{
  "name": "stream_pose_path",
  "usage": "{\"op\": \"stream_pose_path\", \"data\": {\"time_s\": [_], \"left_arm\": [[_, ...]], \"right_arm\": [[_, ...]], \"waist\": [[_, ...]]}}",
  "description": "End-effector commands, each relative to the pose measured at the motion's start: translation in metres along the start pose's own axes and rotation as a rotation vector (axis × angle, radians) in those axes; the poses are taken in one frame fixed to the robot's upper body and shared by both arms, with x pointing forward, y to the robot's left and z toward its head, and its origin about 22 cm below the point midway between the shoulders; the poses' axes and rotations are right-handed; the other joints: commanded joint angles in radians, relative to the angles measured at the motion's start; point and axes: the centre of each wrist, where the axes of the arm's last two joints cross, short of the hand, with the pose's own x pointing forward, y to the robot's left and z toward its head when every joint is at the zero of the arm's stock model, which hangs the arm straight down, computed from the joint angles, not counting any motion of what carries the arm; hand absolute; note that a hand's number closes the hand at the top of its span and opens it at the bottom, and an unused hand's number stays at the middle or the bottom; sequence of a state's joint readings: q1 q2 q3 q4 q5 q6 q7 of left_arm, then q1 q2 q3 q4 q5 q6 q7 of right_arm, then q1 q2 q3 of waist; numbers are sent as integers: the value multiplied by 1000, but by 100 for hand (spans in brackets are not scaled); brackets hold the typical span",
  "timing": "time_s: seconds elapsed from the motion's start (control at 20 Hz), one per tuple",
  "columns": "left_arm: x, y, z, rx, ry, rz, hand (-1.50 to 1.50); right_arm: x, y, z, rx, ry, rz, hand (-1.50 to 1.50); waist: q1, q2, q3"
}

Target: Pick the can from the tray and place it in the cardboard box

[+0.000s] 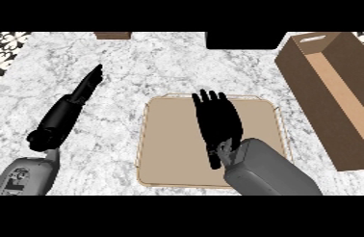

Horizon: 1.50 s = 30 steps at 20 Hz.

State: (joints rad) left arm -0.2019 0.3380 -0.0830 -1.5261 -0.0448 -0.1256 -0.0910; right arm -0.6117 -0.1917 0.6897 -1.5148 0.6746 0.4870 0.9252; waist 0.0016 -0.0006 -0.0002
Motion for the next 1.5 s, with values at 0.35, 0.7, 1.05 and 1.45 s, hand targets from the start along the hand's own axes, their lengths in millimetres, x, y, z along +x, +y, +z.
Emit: {"op": "stream_pose_path", "data": {"time_s": [0.35, 0.7, 1.05, 1.45], "left_arm": [[-5, -14, -9, 7, -11, -17, 0], [13, 1, 1, 9, -7, -13, 0], [1, 11, -1, 5, -14, 22, 0], [9, -7, -7, -23, -12, 7, 0]], "right_arm": [[-11, 26, -8, 3, 121, 48, -150], [-10, 36, -31, 49, 63, 39, 150], [-23, 32, -43, -100, -73, 115, 150], [-47, 28, -81, -217, 20, -59, 150]], "waist": [[-4, 0, 0], [3, 0, 0], [3, 1, 0], [23, 7, 1]]}}
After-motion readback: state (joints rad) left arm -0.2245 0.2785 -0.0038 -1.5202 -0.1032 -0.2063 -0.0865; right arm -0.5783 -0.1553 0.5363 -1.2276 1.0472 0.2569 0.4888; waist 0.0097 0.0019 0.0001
